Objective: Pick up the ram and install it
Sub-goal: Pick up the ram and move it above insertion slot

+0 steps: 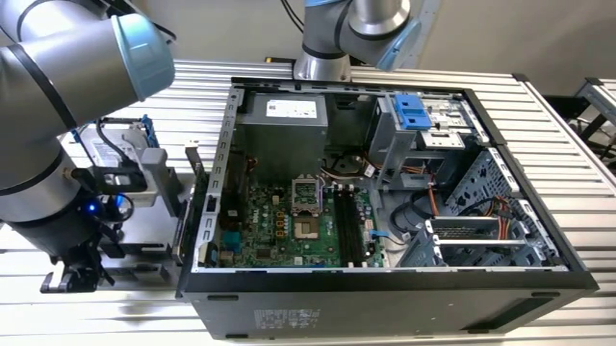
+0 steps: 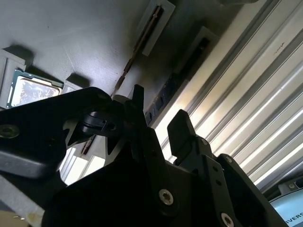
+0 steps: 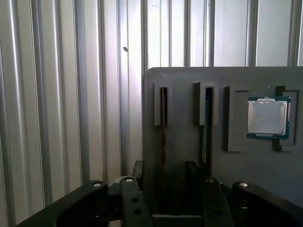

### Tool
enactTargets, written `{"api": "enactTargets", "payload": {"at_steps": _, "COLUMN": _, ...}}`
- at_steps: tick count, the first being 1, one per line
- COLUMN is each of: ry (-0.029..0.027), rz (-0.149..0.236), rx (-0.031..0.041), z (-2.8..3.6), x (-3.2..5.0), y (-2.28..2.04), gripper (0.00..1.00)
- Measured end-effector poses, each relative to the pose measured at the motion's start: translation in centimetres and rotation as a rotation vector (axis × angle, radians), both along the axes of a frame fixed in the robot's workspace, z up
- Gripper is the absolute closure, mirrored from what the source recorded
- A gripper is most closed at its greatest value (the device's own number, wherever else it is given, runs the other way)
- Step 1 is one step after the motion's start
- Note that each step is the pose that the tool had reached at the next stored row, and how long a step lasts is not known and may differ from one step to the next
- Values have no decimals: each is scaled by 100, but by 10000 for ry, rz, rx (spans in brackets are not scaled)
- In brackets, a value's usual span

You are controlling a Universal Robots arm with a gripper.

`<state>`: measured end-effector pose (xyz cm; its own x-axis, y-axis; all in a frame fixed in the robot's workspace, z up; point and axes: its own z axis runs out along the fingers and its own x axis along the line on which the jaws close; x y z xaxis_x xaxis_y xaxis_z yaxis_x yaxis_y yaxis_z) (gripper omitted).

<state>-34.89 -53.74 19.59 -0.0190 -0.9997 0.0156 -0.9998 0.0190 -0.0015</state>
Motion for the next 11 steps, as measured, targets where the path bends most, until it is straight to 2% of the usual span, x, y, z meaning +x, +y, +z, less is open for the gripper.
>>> {"api": "enactTargets", "payload": {"at_steps": 3, "ry": 1, "rz": -1, "rx": 0, "z": -23, "x": 0, "y": 7, "gripper": 0}}
{"api": "enactTargets", "payload": {"at_steps": 11, "ry": 0, "rz": -2, "rx": 1, "z": -26, "x": 0, "y": 10, "gripper": 0}}
